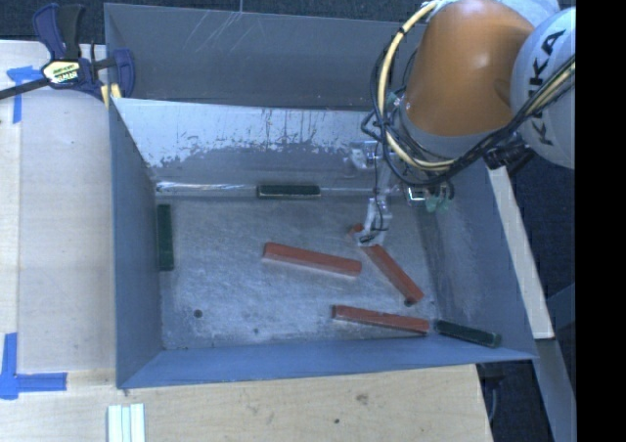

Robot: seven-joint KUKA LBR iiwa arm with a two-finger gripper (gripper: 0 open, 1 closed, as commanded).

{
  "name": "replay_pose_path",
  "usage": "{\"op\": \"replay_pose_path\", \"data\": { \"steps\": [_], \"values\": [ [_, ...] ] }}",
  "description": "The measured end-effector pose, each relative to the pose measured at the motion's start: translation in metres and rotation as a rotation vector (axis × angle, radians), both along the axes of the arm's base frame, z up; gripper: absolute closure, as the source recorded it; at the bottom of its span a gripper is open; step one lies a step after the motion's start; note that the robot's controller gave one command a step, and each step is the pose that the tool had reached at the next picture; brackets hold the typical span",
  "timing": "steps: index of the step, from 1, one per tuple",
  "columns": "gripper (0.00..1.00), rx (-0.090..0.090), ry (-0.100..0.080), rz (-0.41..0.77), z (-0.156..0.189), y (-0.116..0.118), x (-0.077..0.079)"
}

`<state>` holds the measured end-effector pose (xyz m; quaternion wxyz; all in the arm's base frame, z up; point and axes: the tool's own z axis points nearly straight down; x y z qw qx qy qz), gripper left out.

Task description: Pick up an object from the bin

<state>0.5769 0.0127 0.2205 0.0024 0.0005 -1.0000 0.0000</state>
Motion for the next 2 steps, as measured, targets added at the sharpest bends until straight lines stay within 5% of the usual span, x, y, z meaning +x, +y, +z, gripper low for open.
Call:
{"op": "replay_pose_path", "data": {
  "steps": [1, 2],
  "values": [
    [0.0, 0.0, -0.001, 0.042, -0.1527, 0.0046, -0.0407],
    [1.0, 0.0, -0.011, 0.041, -0.1484, 0.0048, -0.0371]
  ]
}}
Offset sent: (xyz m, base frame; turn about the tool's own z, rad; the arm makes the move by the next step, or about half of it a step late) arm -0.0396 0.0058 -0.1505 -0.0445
